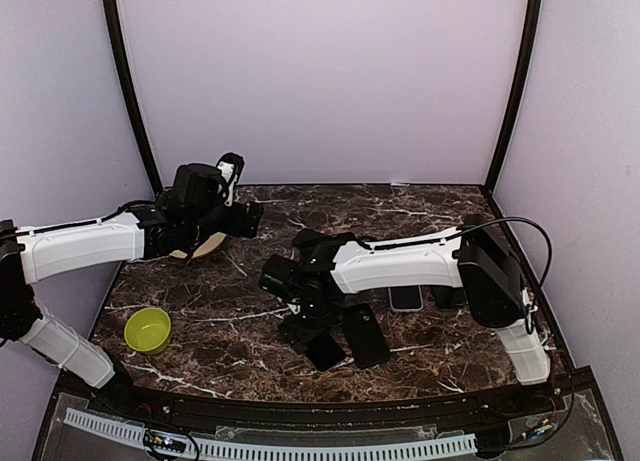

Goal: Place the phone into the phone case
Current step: Move the phone to the center of the board, then pick up the phone at the center of the board.

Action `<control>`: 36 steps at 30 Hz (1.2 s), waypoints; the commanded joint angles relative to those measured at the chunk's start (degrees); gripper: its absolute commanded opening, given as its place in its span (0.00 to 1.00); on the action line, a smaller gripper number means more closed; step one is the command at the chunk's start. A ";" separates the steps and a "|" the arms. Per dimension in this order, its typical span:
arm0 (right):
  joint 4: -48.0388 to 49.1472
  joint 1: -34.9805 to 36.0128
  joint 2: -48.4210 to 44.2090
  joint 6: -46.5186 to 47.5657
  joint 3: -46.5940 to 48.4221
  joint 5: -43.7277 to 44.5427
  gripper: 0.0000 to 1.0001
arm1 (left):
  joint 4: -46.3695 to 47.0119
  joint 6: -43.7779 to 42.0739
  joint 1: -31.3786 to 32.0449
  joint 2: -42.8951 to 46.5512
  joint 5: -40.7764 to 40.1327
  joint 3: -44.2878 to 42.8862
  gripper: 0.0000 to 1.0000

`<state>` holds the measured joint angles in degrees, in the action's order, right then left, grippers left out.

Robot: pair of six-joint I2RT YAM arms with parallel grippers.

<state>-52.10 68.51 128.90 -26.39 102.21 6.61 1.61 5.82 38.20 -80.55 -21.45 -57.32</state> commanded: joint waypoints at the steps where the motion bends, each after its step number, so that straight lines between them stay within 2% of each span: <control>1: -7.71 0.46 2.93 1.00 0.67 -1.23 0.91 | 0.13 0.17 0.08 1.27 1.05 -1.07 0.99; 10: -6.18 0.56 4.85 0.90 -0.65 -1.46 0.81 | 0.15 0.39 0.05 1.46 1.49 -1.13 0.99; 17: -6.61 0.82 5.66 0.22 0.37 0.88 0.59 | 0.15 0.33 0.05 1.61 1.24 -1.11 0.99; 23: -2.38 0.92 1.13 -0.63 -0.25 1.16 0.49 | 0.24 0.08 -0.03 1.62 0.90 -1.04 0.99; 30: 10.47 0.97 -9.04 -2.01 -7.31 -0.16 0.38 | 0.31 0.41 0.04 1.74 1.29 -0.94 0.99; 36: 11.02 0.86 -12.37 -2.50 -7.94 2.33 0.34 | 0.40 -0.41 -0.02 1.90 -0.27 -0.89 0.99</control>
<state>-45.54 69.01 121.08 -27.77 94.02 6.70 1.61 5.80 38.20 -80.53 -20.51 -57.32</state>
